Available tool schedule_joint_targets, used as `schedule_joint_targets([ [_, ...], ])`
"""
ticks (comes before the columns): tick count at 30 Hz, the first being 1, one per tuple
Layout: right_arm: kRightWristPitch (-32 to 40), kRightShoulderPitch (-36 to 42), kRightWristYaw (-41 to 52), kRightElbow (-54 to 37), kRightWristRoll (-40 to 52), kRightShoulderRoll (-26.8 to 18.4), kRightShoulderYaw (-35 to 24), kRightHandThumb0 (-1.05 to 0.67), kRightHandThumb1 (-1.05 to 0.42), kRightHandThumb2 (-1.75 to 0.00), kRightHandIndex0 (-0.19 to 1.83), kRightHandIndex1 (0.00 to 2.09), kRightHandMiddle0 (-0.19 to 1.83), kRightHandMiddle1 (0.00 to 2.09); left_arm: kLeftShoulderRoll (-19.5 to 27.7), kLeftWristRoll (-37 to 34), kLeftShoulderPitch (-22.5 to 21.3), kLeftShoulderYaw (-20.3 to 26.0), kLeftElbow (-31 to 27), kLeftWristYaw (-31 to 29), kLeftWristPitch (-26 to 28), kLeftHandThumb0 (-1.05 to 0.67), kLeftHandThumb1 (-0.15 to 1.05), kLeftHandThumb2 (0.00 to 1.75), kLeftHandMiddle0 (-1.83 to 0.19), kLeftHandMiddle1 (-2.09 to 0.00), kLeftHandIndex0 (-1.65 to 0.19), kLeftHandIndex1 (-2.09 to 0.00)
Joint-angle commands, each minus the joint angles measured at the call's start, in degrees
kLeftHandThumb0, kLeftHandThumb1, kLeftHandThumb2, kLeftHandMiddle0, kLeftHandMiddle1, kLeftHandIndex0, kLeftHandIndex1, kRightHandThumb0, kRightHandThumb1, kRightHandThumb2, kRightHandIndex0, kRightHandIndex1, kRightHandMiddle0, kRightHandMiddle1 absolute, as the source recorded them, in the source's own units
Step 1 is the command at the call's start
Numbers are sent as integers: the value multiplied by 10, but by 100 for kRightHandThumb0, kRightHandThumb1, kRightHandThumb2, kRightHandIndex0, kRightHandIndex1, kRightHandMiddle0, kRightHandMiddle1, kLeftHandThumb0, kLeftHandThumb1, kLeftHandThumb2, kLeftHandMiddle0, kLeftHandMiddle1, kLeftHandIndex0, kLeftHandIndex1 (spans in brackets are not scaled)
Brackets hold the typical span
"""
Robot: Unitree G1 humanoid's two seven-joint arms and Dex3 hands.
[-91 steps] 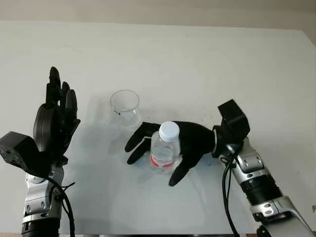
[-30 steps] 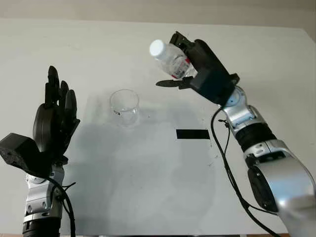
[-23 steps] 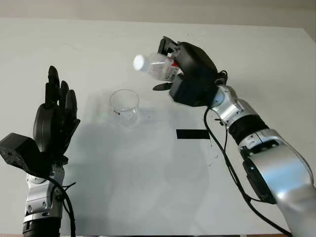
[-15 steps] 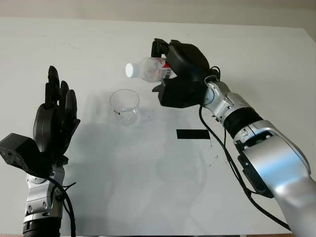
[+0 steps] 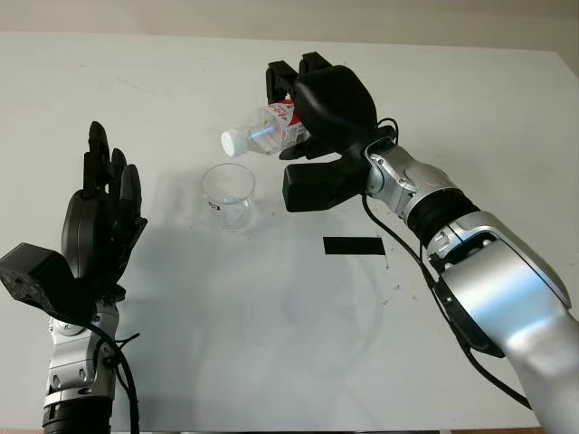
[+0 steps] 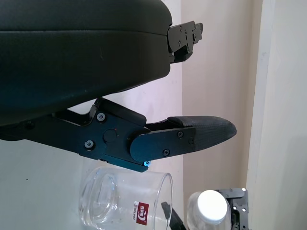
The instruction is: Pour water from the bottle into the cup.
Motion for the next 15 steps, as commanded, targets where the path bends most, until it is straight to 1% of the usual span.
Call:
schedule_joint_targets([
  [1,-4,-25,-18,2,-10,-11,8,-29,-105,-16,119,209,82,209,-3,-1,-2,-1,2,1,0,-74,105,53,19,0,19,0],
  [7,6,-41,-76,10,-57,-24,48,-34,-105,-16,117,209,84,209,-4,2,-4,-1,8,1,-7,-74,105,53,19,0,19,0],
  [10,1,-50,-110,12,-80,-29,69,-32,-103,-14,116,209,85,209,-6,1,-5,-1,8,1,-9,-74,105,53,19,0,19,0],
  [15,11,-64,-154,17,-113,-32,98,-35,-101,-14,117,209,86,209,-7,2,-5,-2,8,3,-9,-74,105,53,19,0,19,0],
])
